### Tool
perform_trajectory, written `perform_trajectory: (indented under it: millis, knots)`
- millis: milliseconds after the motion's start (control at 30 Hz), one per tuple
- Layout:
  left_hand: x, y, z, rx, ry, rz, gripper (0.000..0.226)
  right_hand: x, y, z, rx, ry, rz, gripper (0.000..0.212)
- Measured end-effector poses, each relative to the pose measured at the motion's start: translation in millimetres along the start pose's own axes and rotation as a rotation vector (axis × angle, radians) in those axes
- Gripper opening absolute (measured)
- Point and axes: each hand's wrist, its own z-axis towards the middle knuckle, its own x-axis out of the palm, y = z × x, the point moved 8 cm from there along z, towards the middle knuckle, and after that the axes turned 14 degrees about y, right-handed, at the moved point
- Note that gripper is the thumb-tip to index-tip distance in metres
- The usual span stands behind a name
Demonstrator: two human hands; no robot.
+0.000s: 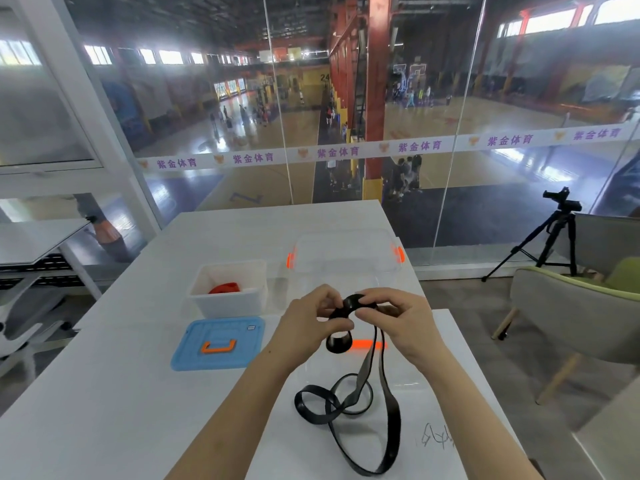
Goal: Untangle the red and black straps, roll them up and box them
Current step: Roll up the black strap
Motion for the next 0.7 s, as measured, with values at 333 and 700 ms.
perform_trajectory:
  millis: [333, 700]
  knots:
    - [2.1, 3.0, -4.5, -0.024, 0.058, 0.052, 0.037, -4.3, -4.5, -4.4, 0.037, -0.045, -0.039, 0.022]
    - [-7.3, -7.5, -3.1, 0.058, -0.213, -0.438, 0.028, 6.5, -20.7, -5.4, 0.053, -0.035, 0.006, 0.03]
